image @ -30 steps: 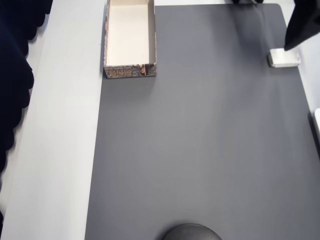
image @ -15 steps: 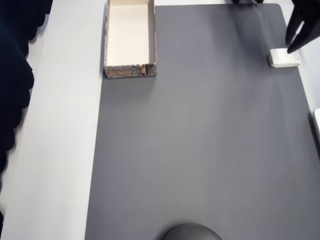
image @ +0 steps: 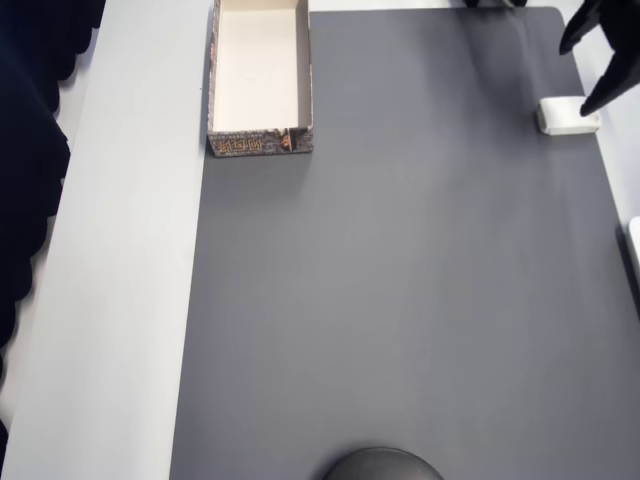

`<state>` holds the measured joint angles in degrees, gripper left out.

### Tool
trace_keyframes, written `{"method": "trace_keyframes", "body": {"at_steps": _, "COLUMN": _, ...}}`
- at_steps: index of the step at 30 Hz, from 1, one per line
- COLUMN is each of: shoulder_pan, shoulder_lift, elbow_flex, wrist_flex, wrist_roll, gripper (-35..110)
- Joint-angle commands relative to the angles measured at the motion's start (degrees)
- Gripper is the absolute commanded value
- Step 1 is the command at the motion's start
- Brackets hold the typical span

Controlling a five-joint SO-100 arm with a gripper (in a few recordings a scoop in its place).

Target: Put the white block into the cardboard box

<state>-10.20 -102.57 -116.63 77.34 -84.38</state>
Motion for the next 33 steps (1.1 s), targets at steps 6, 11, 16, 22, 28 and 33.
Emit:
{"method": "trace_keyframes", "body": {"at_steps": 6, "shoulder_pan": -0.62, "shoulder_lift": 1.49, "elbow_flex": 4.48, "wrist_flex": -0.79, "wrist_roll": -0.26, "gripper": 40}}
{"method": "trace_keyframes", "body": {"at_steps": 11, "shoulder_pan": -0.97, "shoulder_lift": 4.04, "elbow_flex": 6.77, "wrist_flex": -2.46, "wrist_roll": -0.09, "gripper": 41}}
{"method": "trace_keyframes", "body": {"at_steps": 16, "shoulder_pan": -1.32, "shoulder_lift": 6.24, "elbow_flex": 8.17, "wrist_flex": -2.37, "wrist_roll": 0.62, "gripper": 42}}
{"method": "trace_keyframes", "body": {"at_steps": 22, "shoulder_pan": -2.46, "shoulder_lift": 9.93, "elbow_flex": 10.72, "wrist_flex": -1.32, "wrist_roll": 2.02, "gripper": 44}}
{"method": "trace_keyframes", "body": {"at_steps": 28, "shoulder_pan": -2.90, "shoulder_lift": 11.16, "elbow_flex": 10.28, "wrist_flex": -1.32, "wrist_roll": 4.92, "gripper": 44}}
{"method": "trace_keyframes", "body": {"at_steps": 33, "shoulder_pan": -1.76, "shoulder_lift": 10.37, "elbow_flex": 7.65, "wrist_flex": -1.32, "wrist_roll": 6.94, "gripper": 44}}
